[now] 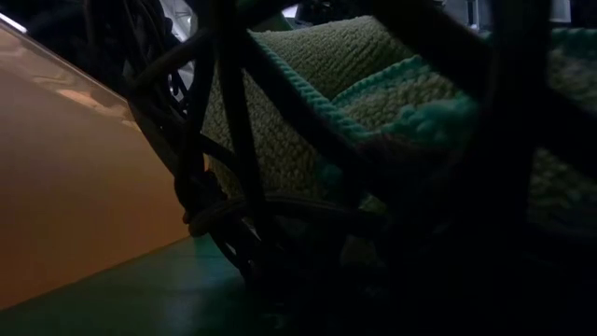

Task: Sort microfiber towel by color & place in baskets
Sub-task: Put the green microfiber towel into the black wire basket

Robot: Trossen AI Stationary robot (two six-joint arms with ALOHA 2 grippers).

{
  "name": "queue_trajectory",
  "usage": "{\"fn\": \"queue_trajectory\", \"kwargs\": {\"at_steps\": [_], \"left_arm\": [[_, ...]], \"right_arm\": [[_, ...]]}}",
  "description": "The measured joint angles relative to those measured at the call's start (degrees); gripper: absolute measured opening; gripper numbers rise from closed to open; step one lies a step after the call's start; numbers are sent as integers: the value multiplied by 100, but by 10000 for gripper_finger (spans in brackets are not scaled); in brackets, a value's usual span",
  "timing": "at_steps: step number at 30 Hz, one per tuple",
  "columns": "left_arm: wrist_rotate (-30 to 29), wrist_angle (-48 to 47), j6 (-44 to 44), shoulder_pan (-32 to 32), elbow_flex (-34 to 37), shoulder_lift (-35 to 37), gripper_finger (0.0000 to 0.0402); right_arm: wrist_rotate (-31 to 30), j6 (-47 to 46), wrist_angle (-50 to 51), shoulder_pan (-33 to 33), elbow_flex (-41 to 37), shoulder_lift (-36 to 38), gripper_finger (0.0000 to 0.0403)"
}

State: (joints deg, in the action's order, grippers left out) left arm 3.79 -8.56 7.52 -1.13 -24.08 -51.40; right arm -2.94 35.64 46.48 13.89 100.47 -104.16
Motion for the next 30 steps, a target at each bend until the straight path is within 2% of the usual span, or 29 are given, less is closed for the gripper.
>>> {"fn": "queue_trajectory", "kwargs": {"at_steps": [7, 14, 23, 30], "left_arm": [[-299, -1, -10, -151, 0, 0, 110], [-354, 86, -3, -158, 0, 0, 110], [-312, 91, 1044, -157, -2, 0, 110], [-317, 30, 1078, -159, -2, 0, 110]], "right_arm": [[0, 0, 0, 0, 0, 0, 238], [0, 2, 0, 0, 0, 0, 238], [0, 2, 2, -2, -2, 0, 238], [-2, 2, 4, -2, -2, 0, 238]]}}
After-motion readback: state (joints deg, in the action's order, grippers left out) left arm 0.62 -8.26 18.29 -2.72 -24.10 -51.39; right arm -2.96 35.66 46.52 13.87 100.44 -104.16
